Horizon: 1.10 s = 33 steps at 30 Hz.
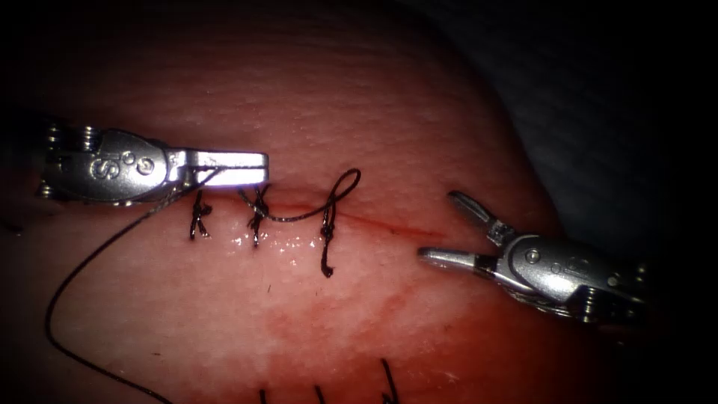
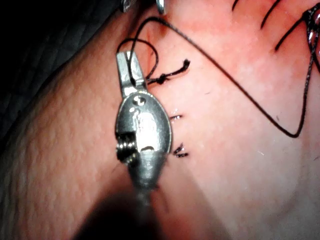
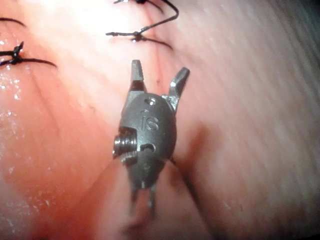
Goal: Wound Closure
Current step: Pull the suture up with the left arm to tension and cut the suture with the right arm
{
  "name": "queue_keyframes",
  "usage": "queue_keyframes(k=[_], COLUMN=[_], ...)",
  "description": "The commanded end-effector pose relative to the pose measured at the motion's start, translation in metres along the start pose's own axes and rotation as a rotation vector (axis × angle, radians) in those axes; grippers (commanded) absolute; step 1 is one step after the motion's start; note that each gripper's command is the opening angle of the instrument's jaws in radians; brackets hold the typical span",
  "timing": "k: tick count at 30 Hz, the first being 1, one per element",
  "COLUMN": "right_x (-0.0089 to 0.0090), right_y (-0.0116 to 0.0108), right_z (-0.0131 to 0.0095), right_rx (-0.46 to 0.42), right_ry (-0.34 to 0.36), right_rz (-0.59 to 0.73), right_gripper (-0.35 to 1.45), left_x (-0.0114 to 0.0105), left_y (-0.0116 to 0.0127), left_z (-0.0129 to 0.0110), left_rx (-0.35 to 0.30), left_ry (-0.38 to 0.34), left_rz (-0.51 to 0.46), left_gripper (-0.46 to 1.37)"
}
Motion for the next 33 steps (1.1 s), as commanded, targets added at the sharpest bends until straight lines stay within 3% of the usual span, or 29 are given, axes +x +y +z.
queue_keyframes(k=[1,10,21,33], right_x=[-0.0002,0.0000,0.0002,0.0005], right_y=[-0.0001,-0.0006,-0.0008,-0.0009], right_z=[0.0003,0.0026,0.0044,0.0071], right_rx=[0.013,0.010,-0.006,-0.021], right_ry=[0.007,0.002,0.002,-0.003], right_rz=[0.006,0.019,0.029,0.033], right_gripper=[0.86,0.87,0.96,1.02], left_x=[0.0003,0.0033,0.0073,0.0081], left_y=[-0.0007,-0.0036,-0.0056,-0.0058], left_z=[0.0000,-0.0001,-0.0004,-0.0001], left_rx=[0.000,0.016,0.020,0.028], left_ry=[-0.007,-0.009,-0.011,-0.012], left_rz=[0.005,0.032,0.053,0.064], left_gripper=[-0.35,-0.35,-0.35,-0.35])
